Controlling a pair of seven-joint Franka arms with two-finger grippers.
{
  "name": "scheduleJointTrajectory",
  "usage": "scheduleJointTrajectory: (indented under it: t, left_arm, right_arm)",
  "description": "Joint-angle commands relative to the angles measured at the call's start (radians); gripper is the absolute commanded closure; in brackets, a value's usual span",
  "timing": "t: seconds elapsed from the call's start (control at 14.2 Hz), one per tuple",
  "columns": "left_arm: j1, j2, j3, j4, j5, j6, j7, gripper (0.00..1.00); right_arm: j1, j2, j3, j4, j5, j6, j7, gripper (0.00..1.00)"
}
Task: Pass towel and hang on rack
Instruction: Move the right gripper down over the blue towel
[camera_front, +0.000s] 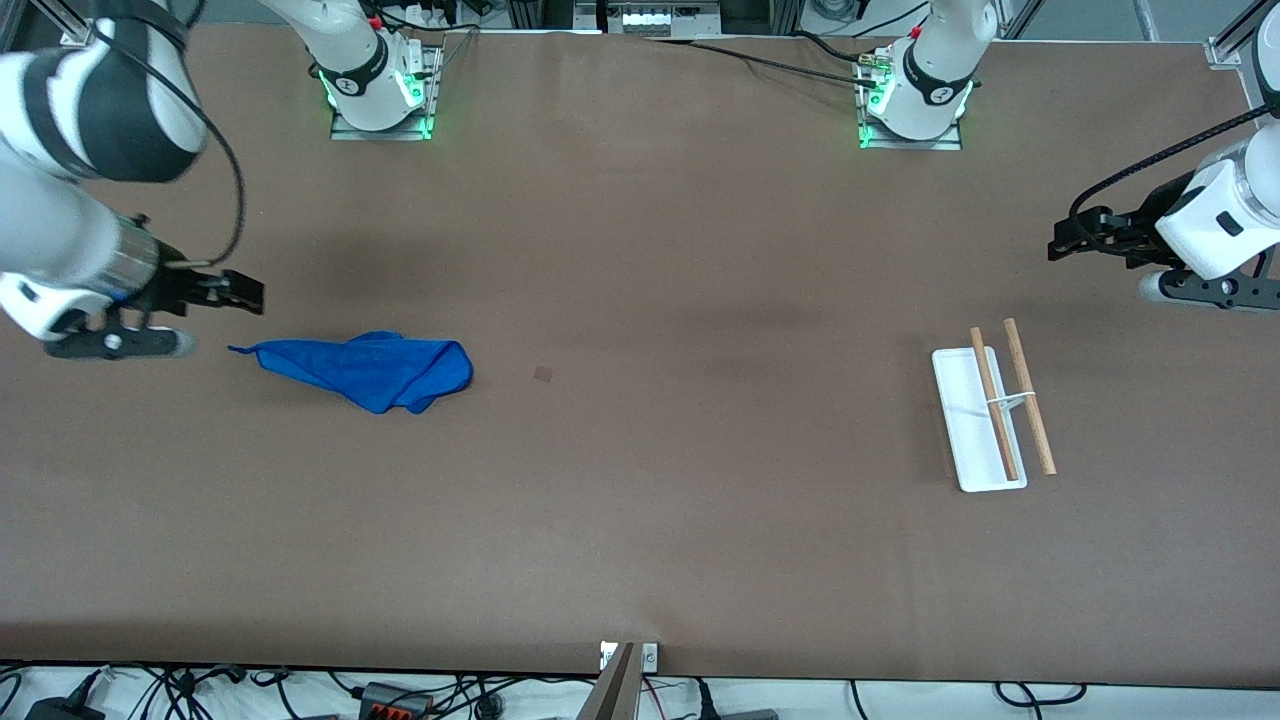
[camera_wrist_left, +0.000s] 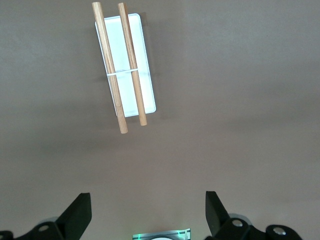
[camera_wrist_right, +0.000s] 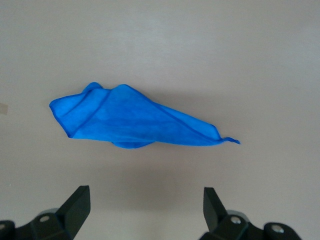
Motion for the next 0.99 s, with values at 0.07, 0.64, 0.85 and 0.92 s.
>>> scheduleJointTrajectory:
  t: [0.07,0.64,0.85,0.92]
  left_arm:
    - [0.007,0.006,-0.002,0.019,-0.018,-0.017,0.023,0.00]
    - [0.019,0.018,0.001,0.019,-0.022,-0.018,0.047,0.00]
    - [0.017,0.018,-0.001,0.021,-0.022,-0.024,0.038,0.00]
    - [0.017,0.018,-0.001,0.021,-0.022,-0.032,0.035,0.00]
  right_arm:
    - [0.099,0.138,-0.010,0.029,0.014,0.137,0.001,0.00]
    - [0.237,0.391,-0.010,0.048,0.016,0.440,-0.005,0.00]
    - [0.274,0.427,-0.010,0.058,0.026,0.468,0.158,0.00]
    - [0.274,0.430,-0.010,0.063,0.049,0.466,0.250,0.00]
